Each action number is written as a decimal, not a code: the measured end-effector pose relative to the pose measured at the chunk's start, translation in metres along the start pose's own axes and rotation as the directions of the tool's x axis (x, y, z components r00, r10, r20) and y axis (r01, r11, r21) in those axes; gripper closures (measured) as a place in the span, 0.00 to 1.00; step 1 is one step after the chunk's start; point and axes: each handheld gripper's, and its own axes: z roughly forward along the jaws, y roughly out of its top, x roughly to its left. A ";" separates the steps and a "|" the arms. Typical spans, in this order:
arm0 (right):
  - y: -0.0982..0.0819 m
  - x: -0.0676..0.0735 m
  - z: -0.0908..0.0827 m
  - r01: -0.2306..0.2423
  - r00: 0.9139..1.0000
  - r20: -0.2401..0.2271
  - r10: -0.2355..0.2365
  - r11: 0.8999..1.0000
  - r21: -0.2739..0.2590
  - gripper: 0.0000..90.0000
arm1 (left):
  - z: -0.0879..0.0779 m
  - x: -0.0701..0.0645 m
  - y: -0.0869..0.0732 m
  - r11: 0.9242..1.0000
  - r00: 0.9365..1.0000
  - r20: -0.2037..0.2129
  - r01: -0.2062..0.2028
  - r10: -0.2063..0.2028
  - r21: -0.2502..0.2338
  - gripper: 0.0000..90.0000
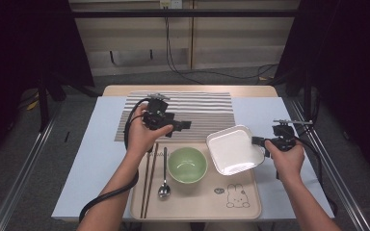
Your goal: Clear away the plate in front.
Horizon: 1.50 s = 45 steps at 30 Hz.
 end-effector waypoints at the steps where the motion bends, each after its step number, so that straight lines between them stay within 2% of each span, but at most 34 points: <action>1: -0.002 0.001 0.000 -0.007 1.000 0.001 0.007 1.000 0.004 1.00 | -0.003 0.001 -0.002 1.000 1.000 -0.005 0.002 -0.002 -0.005 0.16; 3: -0.003 0.003 0.002 -0.003 1.000 0.013 0.003 1.000 0.006 1.00 | -0.010 0.005 -0.008 1.000 1.000 -0.024 0.009 -0.009 -0.007 0.14; 9: -0.012 0.008 0.005 0.004 0.999 0.052 -0.004 1.000 0.011 1.00 | -0.020 0.014 -0.022 0.999 0.999 -0.041 0.035 -0.036 -0.025 0.13; 13: -0.018 0.013 0.008 0.006 0.997 0.080 -0.008 1.000 0.030 1.00 | -0.025 0.015 -0.028 0.999 0.998 -0.058 0.029 -0.030 -0.025 0.13; 18: -0.026 0.016 0.013 0.036 0.992 0.122 -0.042 0.998 0.051 1.00 | -0.029 0.016 -0.035 0.998 0.997 -0.058 0.042 -0.044 -0.041 0.13; 20: -0.029 0.019 0.014 0.022 0.993 0.114 -0.028 0.998 0.055 1.00 | -0.029 0.017 -0.037 0.997 0.996 -0.066 0.054 -0.058 -0.053 0.13; 21: -0.031 0.021 0.014 0.020 0.994 0.109 -0.025 0.998 0.053 1.00 | -0.029 0.018 -0.038 0.998 0.997 -0.066 0.048 -0.051 -0.048 0.13; 26: -0.037 0.023 0.011 0.038 0.993 0.112 -0.043 0.998 0.050 0.99 | -0.031 0.017 -0.040 0.997 0.996 -0.065 0.051 -0.055 -0.064 0.12; 30: -0.045 0.027 0.007 0.049 0.996 0.070 -0.055 0.996 0.079 0.99 | -0.030 0.017 -0.045 0.997 0.996 -0.063 0.055 -0.059 -0.060 0.12; 32: -0.049 0.028 0.005 0.053 0.996 0.068 -0.059 0.995 0.082 0.99 | -0.028 0.018 -0.046 0.997 0.996 -0.068 0.057 -0.061 -0.048 0.12; 34: -0.052 0.028 0.003 0.059 0.996 0.063 -0.064 0.994 0.087 0.98 | -0.029 0.018 -0.047 0.997 0.995 -0.071 0.061 -0.064 -0.051 0.12; 38: -0.059 0.023 0.000 0.032 0.999 0.033 -0.036 0.994 0.103 0.96 | -0.029 0.018 -0.047 0.996 0.995 -0.070 0.066 -0.070 -0.060 0.12; 41: -0.063 0.023 -0.003 0.056 0.998 0.028 -0.059 0.992 0.116 0.94 | -0.029 0.018 -0.047 0.996 0.995 -0.072 0.066 -0.070 -0.058 0.12; 42: -0.064 0.024 -0.004 0.048 0.999 0.019 -0.051 0.992 0.120 0.94 | -0.029 0.019 -0.047 0.997 0.995 -0.072 0.061 -0.065 -0.055 0.12; 45: -0.067 0.025 -0.008 0.061 0.998 0.008 -0.063 0.991 0.123 0.90 | -0.027 0.019 -0.047 0.996 0.995 -0.074 0.067 -0.071 -0.055 0.12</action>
